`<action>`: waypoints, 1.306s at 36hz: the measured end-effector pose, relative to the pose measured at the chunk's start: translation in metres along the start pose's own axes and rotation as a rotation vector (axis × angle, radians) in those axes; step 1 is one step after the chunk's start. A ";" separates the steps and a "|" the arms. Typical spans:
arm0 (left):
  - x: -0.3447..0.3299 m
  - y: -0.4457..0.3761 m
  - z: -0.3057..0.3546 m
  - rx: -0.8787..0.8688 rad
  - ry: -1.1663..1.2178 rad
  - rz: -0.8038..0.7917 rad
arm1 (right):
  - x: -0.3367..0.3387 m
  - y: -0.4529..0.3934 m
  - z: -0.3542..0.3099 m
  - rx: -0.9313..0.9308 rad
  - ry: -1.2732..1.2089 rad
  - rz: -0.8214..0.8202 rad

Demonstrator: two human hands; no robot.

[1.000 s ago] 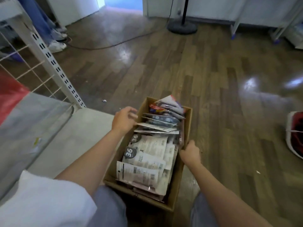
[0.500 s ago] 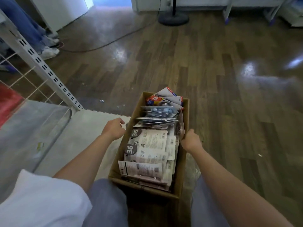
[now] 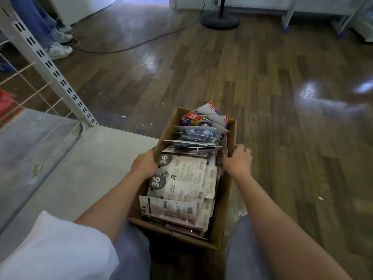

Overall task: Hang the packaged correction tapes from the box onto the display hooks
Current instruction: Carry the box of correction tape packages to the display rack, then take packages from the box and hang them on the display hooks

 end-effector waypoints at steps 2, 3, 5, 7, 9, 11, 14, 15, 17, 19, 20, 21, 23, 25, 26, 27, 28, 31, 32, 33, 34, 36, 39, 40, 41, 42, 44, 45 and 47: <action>0.004 0.002 0.001 -0.024 0.035 -0.017 | -0.001 -0.001 0.000 -0.001 0.012 0.010; 0.006 0.001 0.001 -0.031 0.043 -0.022 | -0.001 -0.001 0.000 0.004 0.022 0.017; 0.011 0.002 0.001 -0.035 0.024 -0.020 | -0.001 -0.003 -0.001 0.022 0.037 0.035; 0.016 0.003 0.001 -0.018 0.005 0.010 | 0.000 -0.004 -0.003 0.042 0.048 0.050; 0.023 0.003 0.004 -0.017 0.007 0.068 | 0.001 -0.006 -0.002 0.040 0.036 0.053; 0.029 0.005 0.012 -0.066 0.024 0.144 | 0.001 -0.007 -0.002 0.053 0.035 0.052; 0.034 0.008 0.029 -0.185 0.051 0.191 | 0.002 -0.008 -0.003 0.095 0.056 0.065; 0.033 0.009 0.036 -0.220 0.053 0.181 | 0.003 -0.008 -0.003 0.104 0.049 0.069; 0.031 0.011 0.048 -0.279 0.040 0.152 | 0.004 -0.008 -0.003 0.112 0.014 0.063; 0.027 0.011 0.058 -0.328 0.007 0.138 | 0.005 -0.006 -0.004 0.120 -0.030 0.036; 0.025 0.011 0.061 -0.348 -0.014 0.142 | 0.004 -0.005 -0.004 0.131 -0.044 0.017; 0.024 0.011 0.064 -0.362 -0.024 0.154 | 0.004 -0.003 -0.005 0.147 -0.054 -0.003; 0.028 0.013 0.067 -0.377 0.034 0.205 | 0.003 0.000 -0.007 0.185 -0.073 -0.032; 0.040 0.014 0.072 -0.401 0.188 0.241 | 0.005 0.001 -0.010 0.228 -0.097 -0.043; 0.048 0.012 0.073 -0.408 0.279 0.250 | 0.006 0.002 -0.011 0.246 -0.118 -0.046; 0.058 0.011 0.074 -0.408 0.368 0.253 | 0.006 0.003 -0.012 0.260 -0.141 -0.050; 0.068 0.009 0.075 -0.410 0.457 0.257 | 0.007 0.003 -0.013 0.270 -0.165 -0.056; 0.095 0.005 0.075 -0.390 0.646 0.258 | 0.005 0.005 -0.019 0.305 -0.242 -0.082; 0.101 0.005 0.076 -0.388 0.682 0.249 | 0.003 0.005 -0.021 0.306 -0.257 -0.099; 0.105 0.007 0.077 -0.388 0.703 0.244 | 0.000 0.006 -0.024 0.311 -0.268 -0.115; 0.108 0.007 0.077 -0.394 0.722 0.241 | -0.002 0.007 -0.027 0.318 -0.281 -0.137; 0.111 0.008 0.077 -0.406 0.755 0.222 | -0.007 0.010 -0.034 0.347 -0.339 -0.184; 0.107 0.010 0.077 -0.416 0.725 0.201 | -0.012 0.014 -0.043 0.376 -0.439 -0.250; 0.105 0.011 0.077 -0.419 0.706 0.196 | -0.011 0.017 -0.046 0.383 -0.470 -0.270; 0.102 0.012 0.078 -0.421 0.692 0.186 | -0.011 0.019 -0.049 0.397 -0.491 -0.284; 0.098 0.012 0.080 -0.422 0.684 0.176 | -0.012 0.020 -0.052 0.414 -0.513 -0.292; 0.092 0.011 0.082 -0.427 0.651 0.175 | -0.015 0.022 -0.053 0.406 -0.518 -0.321; 0.088 0.010 0.083 -0.431 0.623 0.183 | -0.016 0.022 -0.052 0.397 -0.493 -0.329; 0.083 0.009 0.086 -0.432 0.588 0.204 | -0.018 0.019 -0.049 0.364 -0.477 -0.321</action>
Point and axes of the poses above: each hand's wrist, its own y-axis away from the middle knuckle, its own x-axis out of the back of the hand, z = x × y, the point moved 6 cm from there along -y, towards the middle knuckle, and after that the axes turned 1 degree about z, right-handed, at the moved point
